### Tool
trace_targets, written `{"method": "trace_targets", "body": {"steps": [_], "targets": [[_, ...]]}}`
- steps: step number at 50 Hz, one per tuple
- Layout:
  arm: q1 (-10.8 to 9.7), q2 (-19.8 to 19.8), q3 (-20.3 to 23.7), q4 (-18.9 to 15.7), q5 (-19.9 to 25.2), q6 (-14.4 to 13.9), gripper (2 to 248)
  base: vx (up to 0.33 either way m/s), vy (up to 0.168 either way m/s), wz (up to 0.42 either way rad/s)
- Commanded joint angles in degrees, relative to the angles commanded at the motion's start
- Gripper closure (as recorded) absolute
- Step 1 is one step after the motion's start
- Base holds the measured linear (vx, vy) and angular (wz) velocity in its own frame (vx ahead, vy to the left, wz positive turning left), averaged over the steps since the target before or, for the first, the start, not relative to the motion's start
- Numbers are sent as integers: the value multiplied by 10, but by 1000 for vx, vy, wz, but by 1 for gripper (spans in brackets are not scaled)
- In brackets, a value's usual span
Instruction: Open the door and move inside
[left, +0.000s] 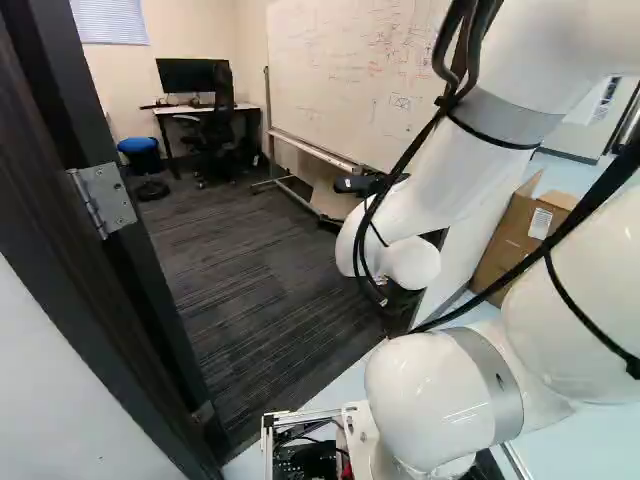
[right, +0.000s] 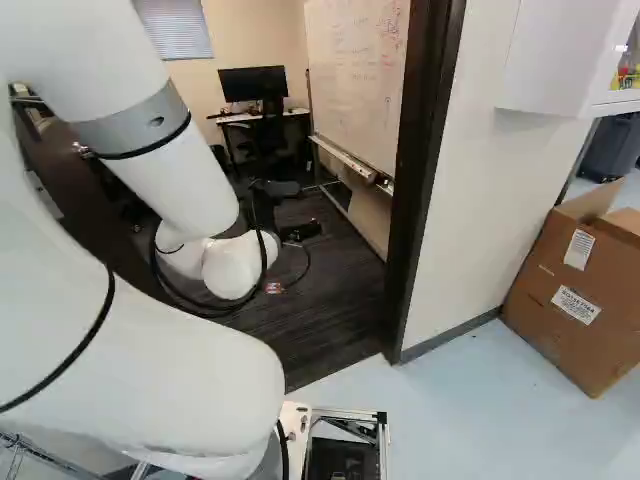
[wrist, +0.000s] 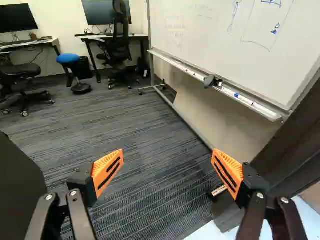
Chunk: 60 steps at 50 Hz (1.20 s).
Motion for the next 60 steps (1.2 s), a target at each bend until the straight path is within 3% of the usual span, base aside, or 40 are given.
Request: {"method": "trace_targets", "body": {"steps": [18,60], "targets": [[-15,12,14,-4,1,2,3,0,0,0],[-15,13,14,-5,1,3,3,1,0,0]]}}
